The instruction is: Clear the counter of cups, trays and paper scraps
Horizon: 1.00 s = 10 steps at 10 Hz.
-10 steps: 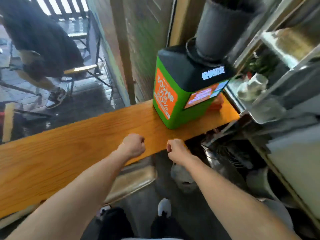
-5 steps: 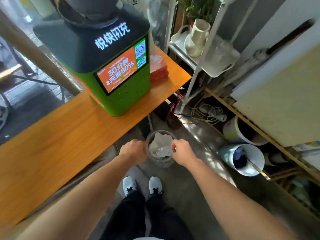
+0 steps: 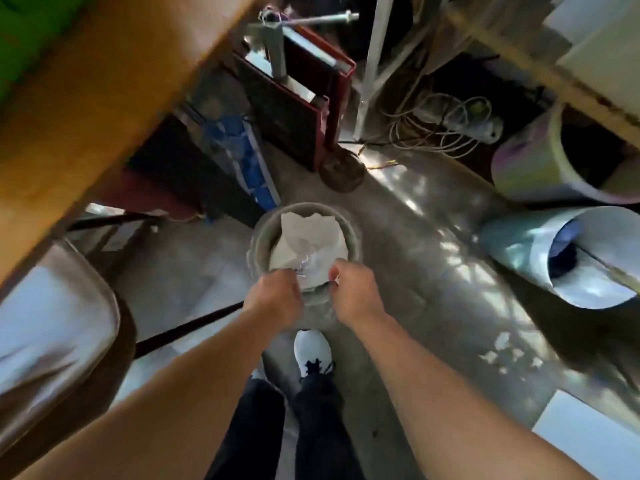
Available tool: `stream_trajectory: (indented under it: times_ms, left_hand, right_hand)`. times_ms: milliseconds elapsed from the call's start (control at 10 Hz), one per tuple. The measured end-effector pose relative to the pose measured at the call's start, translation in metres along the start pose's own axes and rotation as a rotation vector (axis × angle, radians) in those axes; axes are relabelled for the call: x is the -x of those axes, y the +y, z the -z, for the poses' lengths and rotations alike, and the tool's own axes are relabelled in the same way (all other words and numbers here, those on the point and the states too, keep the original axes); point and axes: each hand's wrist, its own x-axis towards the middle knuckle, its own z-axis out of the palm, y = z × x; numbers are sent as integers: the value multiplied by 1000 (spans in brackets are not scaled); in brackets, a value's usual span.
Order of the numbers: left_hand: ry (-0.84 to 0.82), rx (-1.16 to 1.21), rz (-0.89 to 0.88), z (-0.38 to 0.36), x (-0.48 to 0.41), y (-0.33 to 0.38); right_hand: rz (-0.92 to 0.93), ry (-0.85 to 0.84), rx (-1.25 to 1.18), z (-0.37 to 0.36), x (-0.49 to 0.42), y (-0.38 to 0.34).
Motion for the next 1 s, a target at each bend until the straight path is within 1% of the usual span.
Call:
stream_trajectory:
  times_ms: [100,200,300,400,500,600,700,800,900,1000]
  left_hand:
    - [45,103,33,-37,-66,-5]
    - [73,143,21,-60,-116,-11]
    - [83,111,-5,-73,-145,-16]
    - [69,111,-70,-74,-156,-18]
    - [41,192,-69,-69,-153,-20]
    - [59,240,-32,-58,-142,-21]
    - [87,203,4,-33,-121,-17]
    - [67,121,-13,2,-91,-12]
    - [51,-51,-64,47,-46,-8]
    - [105,-149,-132,90,18,3]
  right_hand:
    - [9,17,-34,-39,-48,23]
    - [-16,10,-48,-68,-87,37]
    - [-57,7,-61,-89,-117,44]
    - [-73,-23,-124,-97,-134,46]
    - [-77,4,-176,-90,-135,46]
    - [-130,28,-230,-74,-128,43]
    - [-160,50,-228,-51,-112,34]
    - [-162,37,-222,-23,-87,21]
    - [-169,2,-172,12,-48,0]
    - [-148,40,-70,48,9,-29]
